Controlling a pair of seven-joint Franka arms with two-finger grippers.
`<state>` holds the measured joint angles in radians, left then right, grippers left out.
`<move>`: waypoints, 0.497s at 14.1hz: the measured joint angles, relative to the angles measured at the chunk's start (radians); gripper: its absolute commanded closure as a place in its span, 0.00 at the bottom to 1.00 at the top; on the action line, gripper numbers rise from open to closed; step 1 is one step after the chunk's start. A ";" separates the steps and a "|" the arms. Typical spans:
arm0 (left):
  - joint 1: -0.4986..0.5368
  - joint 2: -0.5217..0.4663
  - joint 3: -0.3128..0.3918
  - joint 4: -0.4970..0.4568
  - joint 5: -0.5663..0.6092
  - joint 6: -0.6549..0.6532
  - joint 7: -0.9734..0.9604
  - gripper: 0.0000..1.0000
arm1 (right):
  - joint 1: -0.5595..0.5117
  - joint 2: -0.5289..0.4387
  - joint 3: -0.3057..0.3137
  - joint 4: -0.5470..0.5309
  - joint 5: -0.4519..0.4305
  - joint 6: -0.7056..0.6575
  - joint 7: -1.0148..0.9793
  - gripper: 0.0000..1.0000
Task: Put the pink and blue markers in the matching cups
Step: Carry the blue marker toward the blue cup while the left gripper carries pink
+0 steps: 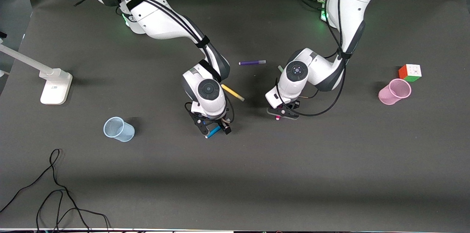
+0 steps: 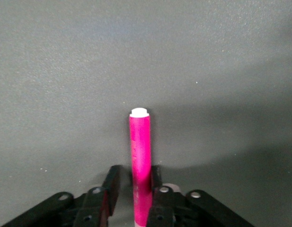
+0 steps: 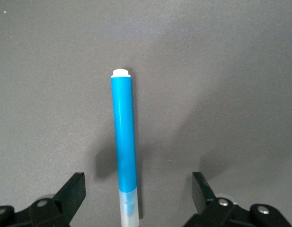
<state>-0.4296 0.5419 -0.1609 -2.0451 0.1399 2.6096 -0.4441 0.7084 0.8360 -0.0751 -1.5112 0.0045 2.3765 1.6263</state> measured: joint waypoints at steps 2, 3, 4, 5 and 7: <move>0.000 0.000 0.001 0.001 0.000 0.000 0.001 1.00 | 0.000 0.003 0.000 0.007 0.000 0.000 0.000 0.18; 0.000 0.000 0.001 0.001 0.000 -0.001 0.001 1.00 | 0.000 0.004 0.000 0.008 0.000 0.000 0.000 0.29; 0.000 0.000 0.001 0.002 0.000 -0.001 0.001 1.00 | 0.000 0.004 0.000 0.008 0.000 0.000 0.000 0.39; 0.000 0.000 0.001 0.002 0.000 -0.001 0.001 1.00 | 0.000 0.004 0.000 0.008 0.000 0.000 0.000 0.46; 0.000 -0.002 0.002 0.011 0.000 0.000 0.001 1.00 | 0.000 0.005 0.000 0.008 0.000 0.000 0.000 0.61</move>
<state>-0.4291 0.5396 -0.1592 -2.0344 0.1398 2.6093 -0.4434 0.7084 0.8405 -0.0750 -1.5031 0.0045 2.3765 1.6263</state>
